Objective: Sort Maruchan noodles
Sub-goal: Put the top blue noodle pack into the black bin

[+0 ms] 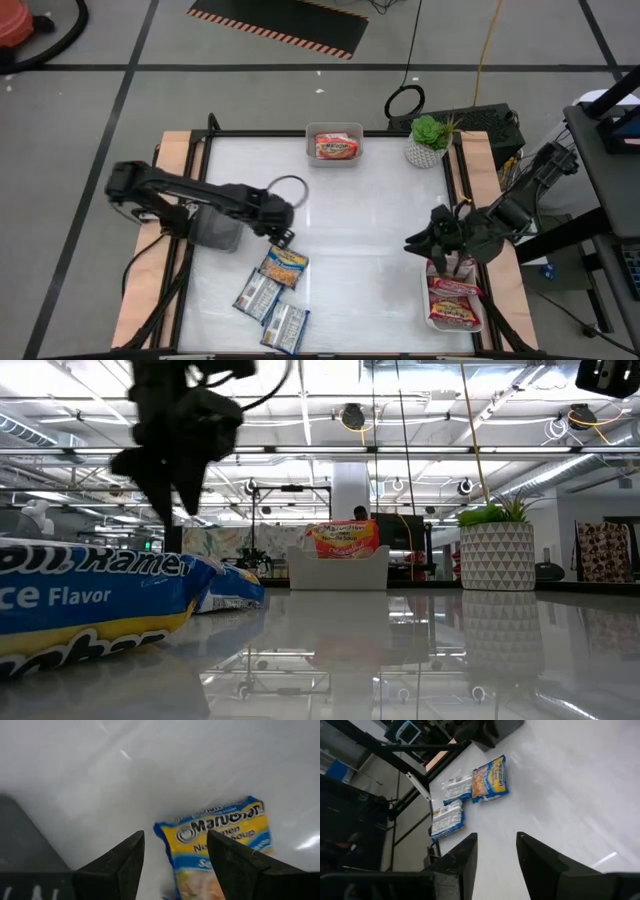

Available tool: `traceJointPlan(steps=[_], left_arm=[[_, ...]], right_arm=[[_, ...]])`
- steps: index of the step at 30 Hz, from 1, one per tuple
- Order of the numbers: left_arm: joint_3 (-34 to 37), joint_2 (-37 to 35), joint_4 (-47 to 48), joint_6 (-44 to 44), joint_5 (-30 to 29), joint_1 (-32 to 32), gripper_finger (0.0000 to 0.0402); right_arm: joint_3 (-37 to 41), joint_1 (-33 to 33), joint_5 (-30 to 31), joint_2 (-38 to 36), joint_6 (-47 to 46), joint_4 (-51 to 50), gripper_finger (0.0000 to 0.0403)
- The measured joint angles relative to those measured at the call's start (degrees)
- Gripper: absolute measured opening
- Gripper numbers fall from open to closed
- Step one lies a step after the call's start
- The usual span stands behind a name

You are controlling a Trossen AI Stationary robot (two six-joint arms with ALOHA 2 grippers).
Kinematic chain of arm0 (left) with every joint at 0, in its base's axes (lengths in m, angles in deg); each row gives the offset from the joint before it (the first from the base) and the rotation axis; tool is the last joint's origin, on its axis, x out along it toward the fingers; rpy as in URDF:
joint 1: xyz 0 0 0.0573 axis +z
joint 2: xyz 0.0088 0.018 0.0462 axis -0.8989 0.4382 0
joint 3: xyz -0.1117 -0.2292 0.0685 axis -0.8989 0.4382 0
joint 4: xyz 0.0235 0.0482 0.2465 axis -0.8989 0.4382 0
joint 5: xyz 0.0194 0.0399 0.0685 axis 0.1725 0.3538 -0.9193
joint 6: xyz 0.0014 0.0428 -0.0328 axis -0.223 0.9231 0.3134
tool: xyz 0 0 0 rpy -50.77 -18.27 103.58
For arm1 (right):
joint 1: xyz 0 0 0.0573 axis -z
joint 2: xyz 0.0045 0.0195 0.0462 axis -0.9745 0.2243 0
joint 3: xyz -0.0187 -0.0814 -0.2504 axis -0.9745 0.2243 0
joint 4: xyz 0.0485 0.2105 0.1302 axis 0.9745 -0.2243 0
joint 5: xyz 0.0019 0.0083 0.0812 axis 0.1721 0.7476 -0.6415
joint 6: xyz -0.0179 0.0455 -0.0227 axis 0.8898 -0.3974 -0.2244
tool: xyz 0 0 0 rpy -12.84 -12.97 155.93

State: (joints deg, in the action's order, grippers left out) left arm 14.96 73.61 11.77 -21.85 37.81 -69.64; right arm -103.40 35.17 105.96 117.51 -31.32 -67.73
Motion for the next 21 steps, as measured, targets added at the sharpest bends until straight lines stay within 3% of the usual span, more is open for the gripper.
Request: traceJointPlan(steps=[4, 8, 21], left_arm=[[9.64, -6.12, -6.40, -13.25, 5.64, -0.16, 0.0218], [15.07, -8.59, -9.54, -20.65, 7.12, -0.89, 0.0218], [17.00, -8.06, -14.23, -13.28, 3.91, 0.32, 0.0218]], right_arm=[[0.00, 1.44, -0.02, 0.02, 0.80, 0.06, 0.0127], [0.00, 2.18, -0.02, 0.01, 0.93, 0.48, 0.0127], [0.00, 4.87, -0.02, 0.02, 0.53, 0.76, 0.0127]])
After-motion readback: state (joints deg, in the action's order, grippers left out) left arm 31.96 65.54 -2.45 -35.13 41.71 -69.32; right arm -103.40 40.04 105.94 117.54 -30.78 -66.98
